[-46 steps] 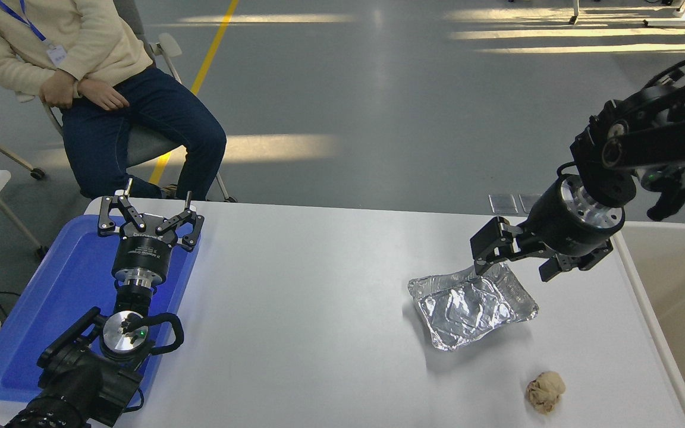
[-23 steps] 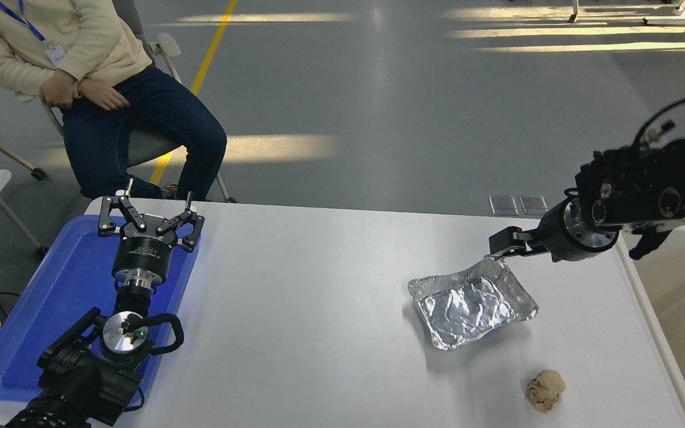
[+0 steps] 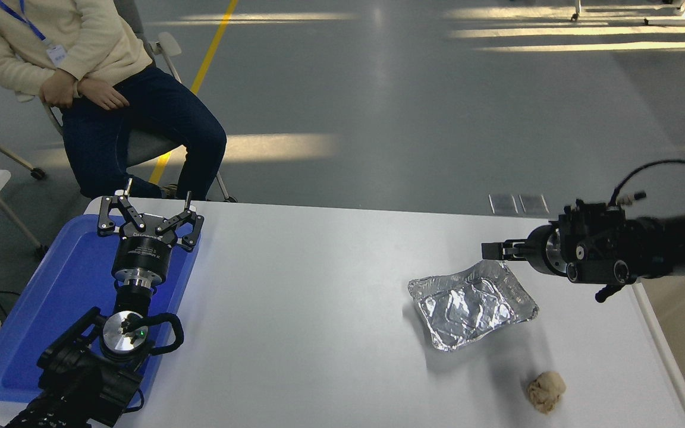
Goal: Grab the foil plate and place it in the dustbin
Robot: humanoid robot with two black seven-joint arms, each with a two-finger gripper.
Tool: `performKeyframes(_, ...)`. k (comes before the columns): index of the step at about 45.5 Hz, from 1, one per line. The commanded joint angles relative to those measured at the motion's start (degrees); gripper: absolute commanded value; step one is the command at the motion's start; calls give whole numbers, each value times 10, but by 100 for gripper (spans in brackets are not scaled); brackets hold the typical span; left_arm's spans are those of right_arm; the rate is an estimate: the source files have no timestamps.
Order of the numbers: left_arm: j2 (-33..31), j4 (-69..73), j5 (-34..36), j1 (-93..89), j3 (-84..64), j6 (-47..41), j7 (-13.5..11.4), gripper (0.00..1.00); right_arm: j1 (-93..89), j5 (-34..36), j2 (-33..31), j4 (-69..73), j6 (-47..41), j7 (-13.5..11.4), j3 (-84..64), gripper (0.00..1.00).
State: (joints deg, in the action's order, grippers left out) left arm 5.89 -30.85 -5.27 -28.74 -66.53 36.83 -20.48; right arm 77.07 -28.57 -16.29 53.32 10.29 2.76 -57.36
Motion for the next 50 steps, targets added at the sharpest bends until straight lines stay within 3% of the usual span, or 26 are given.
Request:
performKeyframes(1, 0, 0, 0, 0, 0, 0, 0, 100, -81, -63, 10, -77, 40, 10, 23, 100)
performKeyframes(25, 0, 0, 0, 0, 0, 0, 0, 100, -143, -91, 17, -121, 42, 41, 41, 99)
performKeyframes(50, 0, 0, 0, 0, 0, 0, 0, 100, -174, -111, 21, -151, 32, 41, 57, 83)
